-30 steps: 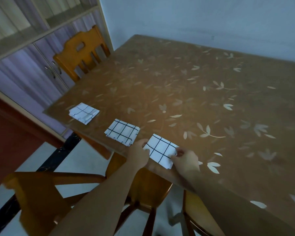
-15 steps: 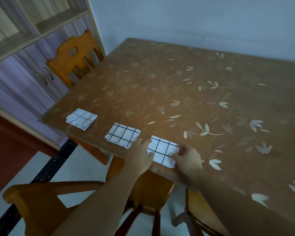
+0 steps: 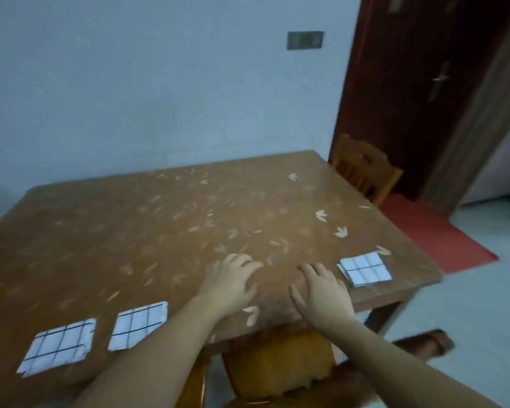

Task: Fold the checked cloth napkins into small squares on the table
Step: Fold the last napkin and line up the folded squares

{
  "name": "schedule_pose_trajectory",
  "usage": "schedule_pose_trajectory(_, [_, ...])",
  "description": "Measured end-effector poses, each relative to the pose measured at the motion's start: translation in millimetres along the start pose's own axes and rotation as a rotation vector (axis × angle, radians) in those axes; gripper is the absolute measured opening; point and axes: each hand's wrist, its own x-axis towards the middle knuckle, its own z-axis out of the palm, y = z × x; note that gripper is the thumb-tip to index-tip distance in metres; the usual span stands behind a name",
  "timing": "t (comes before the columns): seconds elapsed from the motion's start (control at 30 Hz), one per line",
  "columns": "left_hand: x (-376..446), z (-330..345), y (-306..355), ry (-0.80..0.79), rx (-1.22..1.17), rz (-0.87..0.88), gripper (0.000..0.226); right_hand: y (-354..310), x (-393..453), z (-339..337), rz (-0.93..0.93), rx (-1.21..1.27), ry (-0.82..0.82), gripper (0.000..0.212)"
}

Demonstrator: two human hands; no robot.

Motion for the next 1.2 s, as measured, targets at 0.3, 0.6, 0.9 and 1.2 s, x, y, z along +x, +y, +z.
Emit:
schedule_pose_trajectory(0.3, [-6.4,-10.9,227.2,0.013,0.001,0.341,0.047,144.1,-154.9,-116.8,0.442,0.035,0.193,0.044])
schedule_pose_trajectory(0.6, [39.6,14.2,316.1,0.030,-0.051,0.303,0.045,248.5,-156.0,-168.7,0.512,-0.034,0.231,0.056])
schedule_pose_trajectory(0.9, [148.7,48.7,330.7,-0.003,-0.101,0.093,0.051,327.2,-53.3,-170.5,0.389,-0.043,0.131,0.058])
schedule_pose_trajectory(1.2, [198.5,48.2,310.8,0.015,-0.089,-0.110,0.046,354.4,59.4,-170.9,0.199,-0.045,0.020,0.055])
